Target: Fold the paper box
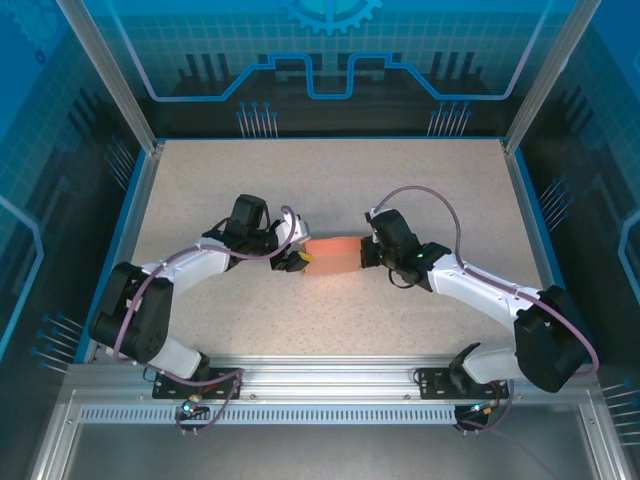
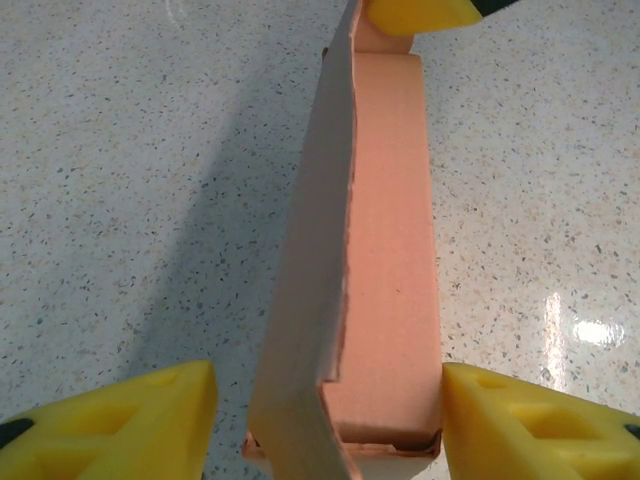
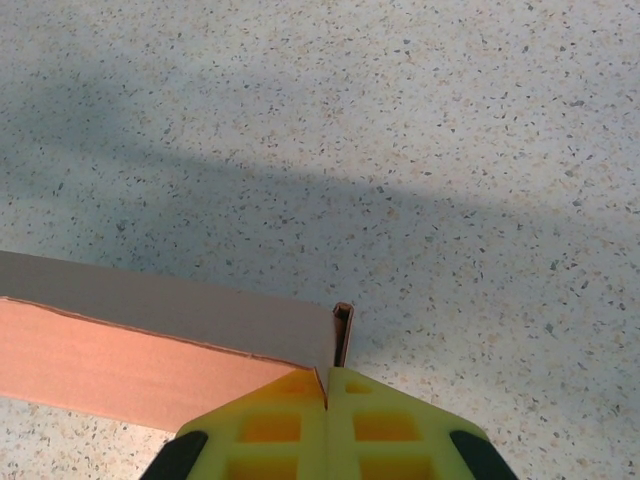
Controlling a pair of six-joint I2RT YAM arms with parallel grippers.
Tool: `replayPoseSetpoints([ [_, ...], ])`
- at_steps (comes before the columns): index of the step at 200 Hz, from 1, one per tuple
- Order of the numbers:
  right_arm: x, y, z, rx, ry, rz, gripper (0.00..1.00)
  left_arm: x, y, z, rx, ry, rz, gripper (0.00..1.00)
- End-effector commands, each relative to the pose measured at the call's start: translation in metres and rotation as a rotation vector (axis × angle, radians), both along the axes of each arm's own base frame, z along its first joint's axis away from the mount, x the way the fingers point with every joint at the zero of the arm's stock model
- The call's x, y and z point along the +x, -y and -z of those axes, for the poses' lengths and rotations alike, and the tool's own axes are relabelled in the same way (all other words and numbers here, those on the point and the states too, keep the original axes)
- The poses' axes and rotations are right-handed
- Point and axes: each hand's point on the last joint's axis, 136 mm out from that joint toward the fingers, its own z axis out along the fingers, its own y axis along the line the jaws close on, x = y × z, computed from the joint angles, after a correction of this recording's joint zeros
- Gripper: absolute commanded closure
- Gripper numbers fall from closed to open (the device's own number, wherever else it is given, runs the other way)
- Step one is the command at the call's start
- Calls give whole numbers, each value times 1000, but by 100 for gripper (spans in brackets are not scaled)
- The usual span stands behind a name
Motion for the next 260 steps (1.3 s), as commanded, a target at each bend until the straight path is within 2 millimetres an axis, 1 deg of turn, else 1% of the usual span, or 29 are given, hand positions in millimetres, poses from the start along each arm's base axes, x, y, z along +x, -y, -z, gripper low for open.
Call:
replayPoseSetpoints([
  [1, -6, -2, -6, -13, -8, 4, 96, -3, -2, -12, -31, 4, -24, 36],
  [32, -5, -6, -9, -20, 0, 1, 96, -9, -2, -24, -70, -7, -39, 31],
  [51, -5, -8, -10, -22, -1, -1, 96, -11, -4, -29, -93, -11, -76, 31],
  [68, -5, -9, -10, -28, -1, -3, 96, -11, -8, -37, -118, -28, -138, 31],
  [81, -6, -10, -9, -33, -3, -5, 96, -9, -11, -45, -133, -47, -220, 32],
  [90, -6, -9, -8, -36, -3, -4, 96, -9, -13, -46, -126, -59, -278, 32],
  [119, -7, -11, -6, -38, -7, -7, 96, -20, -16, -38, -94, -108, -373, 32],
  [132, -6, -11, -6, -39, -6, -9, 96, -21, -18, -35, -97, -136, -416, 36],
  [134, -3, -15, -15, -24, 10, -9, 96, -20, -18, -36, -99, -138, -421, 37],
  [138, -2, -16, -17, -23, 14, -11, 96, -21, -18, -35, -99, -145, -428, 38],
  [171, -1, -17, -17, -25, 14, -14, 96, -26, -10, -32, -61, -162, -406, 51],
  [192, -1, -17, -18, -24, 16, -13, 96, -29, -8, -24, -16, -195, -399, 57],
  [224, -2, -16, -17, -26, 15, -12, 96, -29, -12, -19, 14, -201, -423, 57],
  [260, -1, -16, -13, -36, 7, -14, 96, -27, -17, -23, 18, -182, -457, 57],
])
